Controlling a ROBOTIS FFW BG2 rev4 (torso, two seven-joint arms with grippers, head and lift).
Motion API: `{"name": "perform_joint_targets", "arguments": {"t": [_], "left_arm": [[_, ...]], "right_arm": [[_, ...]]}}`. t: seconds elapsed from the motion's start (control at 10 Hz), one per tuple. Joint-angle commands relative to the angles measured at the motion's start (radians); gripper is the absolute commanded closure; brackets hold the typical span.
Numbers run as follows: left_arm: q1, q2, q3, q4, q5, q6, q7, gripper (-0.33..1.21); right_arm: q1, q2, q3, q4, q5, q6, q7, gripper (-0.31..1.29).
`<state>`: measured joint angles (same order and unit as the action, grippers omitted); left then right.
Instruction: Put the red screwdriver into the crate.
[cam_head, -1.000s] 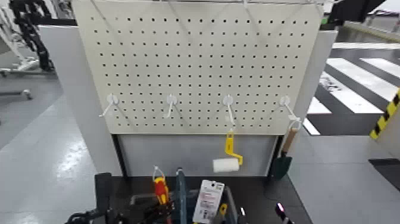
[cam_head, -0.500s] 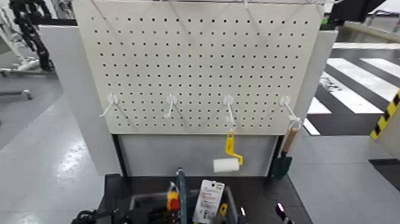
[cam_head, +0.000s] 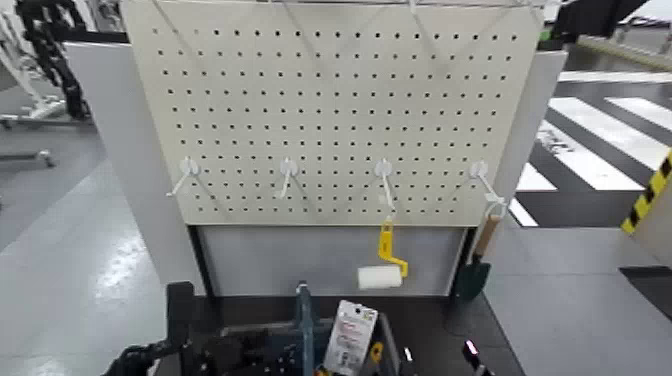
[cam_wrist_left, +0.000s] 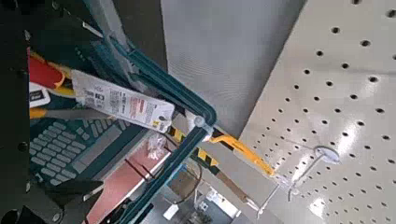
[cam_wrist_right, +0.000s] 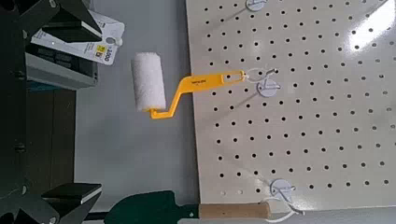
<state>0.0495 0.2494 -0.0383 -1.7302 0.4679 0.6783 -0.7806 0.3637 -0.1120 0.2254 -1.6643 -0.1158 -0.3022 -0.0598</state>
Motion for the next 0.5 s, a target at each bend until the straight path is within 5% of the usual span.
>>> {"name": "perform_joint_targets", "arguments": {"t": [0.1, 0.3, 0.5], "left_arm": [[0.003, -0.001, 0.009, -0.031, -0.083, -0.091, -0.002, 0.12], [0.024, -0.006, 0.006, -0.034, -0.084, -0.233, 0.034, 0.12], [0.073, -0.021, -0.006, -0.051, -0.095, -0.375, 0.167, 0.11]], "right_arm": [[0.001, 0.0, -0.001, 0.0, -0.001, 0.002, 0.0, 0.16], [0.001, 0.0, -0.001, -0.002, 0.001, 0.002, 0.0, 0.16], [0.004, 0.002, -0.003, -0.003, 0.001, -0.002, -0.002, 0.16]]}}
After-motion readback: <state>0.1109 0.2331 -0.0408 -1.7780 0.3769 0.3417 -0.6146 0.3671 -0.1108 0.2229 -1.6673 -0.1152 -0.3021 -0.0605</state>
